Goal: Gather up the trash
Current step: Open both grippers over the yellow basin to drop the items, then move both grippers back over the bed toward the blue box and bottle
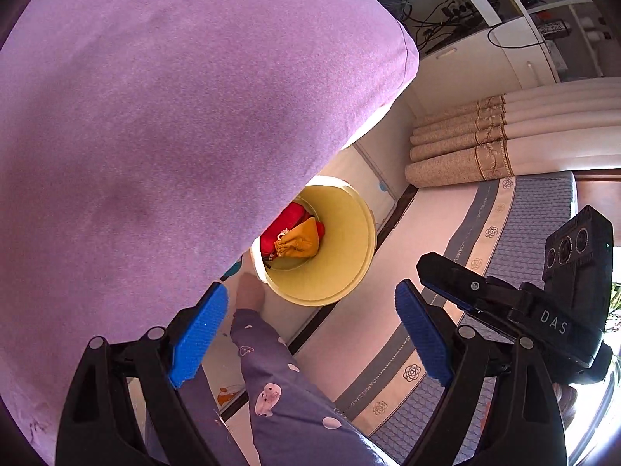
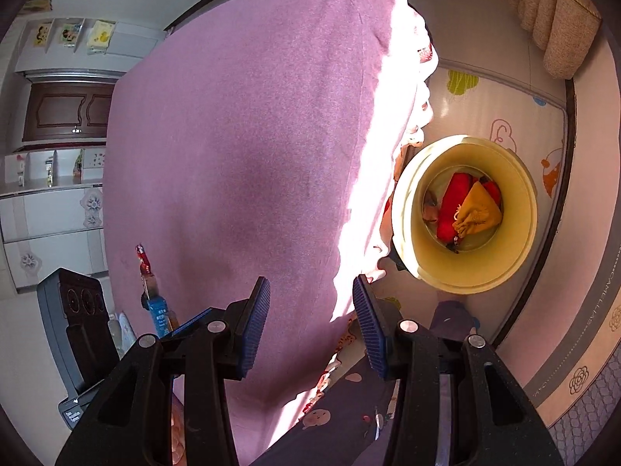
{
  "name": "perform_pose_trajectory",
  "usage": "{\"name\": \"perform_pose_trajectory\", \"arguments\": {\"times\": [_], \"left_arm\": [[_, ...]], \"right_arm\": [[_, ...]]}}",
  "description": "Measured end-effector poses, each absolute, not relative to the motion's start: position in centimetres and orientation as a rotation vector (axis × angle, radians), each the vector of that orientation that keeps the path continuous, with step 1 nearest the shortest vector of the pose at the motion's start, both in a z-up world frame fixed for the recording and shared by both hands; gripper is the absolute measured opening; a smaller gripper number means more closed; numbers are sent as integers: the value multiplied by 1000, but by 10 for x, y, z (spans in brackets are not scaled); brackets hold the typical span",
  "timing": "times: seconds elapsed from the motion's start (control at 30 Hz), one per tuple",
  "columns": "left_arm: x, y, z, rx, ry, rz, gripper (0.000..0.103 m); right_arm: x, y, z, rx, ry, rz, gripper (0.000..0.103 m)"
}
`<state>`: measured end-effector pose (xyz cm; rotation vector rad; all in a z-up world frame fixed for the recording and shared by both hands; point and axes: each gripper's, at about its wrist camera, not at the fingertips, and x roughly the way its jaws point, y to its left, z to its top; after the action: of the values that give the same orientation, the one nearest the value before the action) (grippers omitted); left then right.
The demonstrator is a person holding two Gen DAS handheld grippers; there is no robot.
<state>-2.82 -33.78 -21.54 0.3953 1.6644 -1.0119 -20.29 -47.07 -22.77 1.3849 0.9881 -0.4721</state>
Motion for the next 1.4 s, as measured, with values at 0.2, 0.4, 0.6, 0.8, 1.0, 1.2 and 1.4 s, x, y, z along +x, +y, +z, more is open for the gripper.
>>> {"name": "perform_pose_trajectory", "arguments": {"times": [0.2, 0.4, 0.6, 0.8, 1.0, 1.2, 1.4], "left_arm": [[25, -280, -206, 307, 1633, -950, 87], [73, -210, -202, 235, 1612, -869, 87], [120, -136, -204, 153, 1601, -778, 87], [163, -66, -207, 103, 1592, -685, 87], [194, -15, -201, 54, 1564, -590, 87], [207, 16, -193, -33, 1524, -505, 88], [211, 37, -192, -95, 1499, -433, 88]], "right_arm": [[-139, -433, -218, 1314, 1047, -394, 45], [-68, -384, -210, 1231, 1110, -297, 45], [1, -323, -208, 1163, 1162, -205, 45], [62, -268, -206, 1115, 1205, -121, 45], [103, -232, -195, 1048, 1241, -27, 45], [127, -211, -186, 969, 1276, 75, 45], [139, -199, -183, 902, 1306, 135, 45]]}}
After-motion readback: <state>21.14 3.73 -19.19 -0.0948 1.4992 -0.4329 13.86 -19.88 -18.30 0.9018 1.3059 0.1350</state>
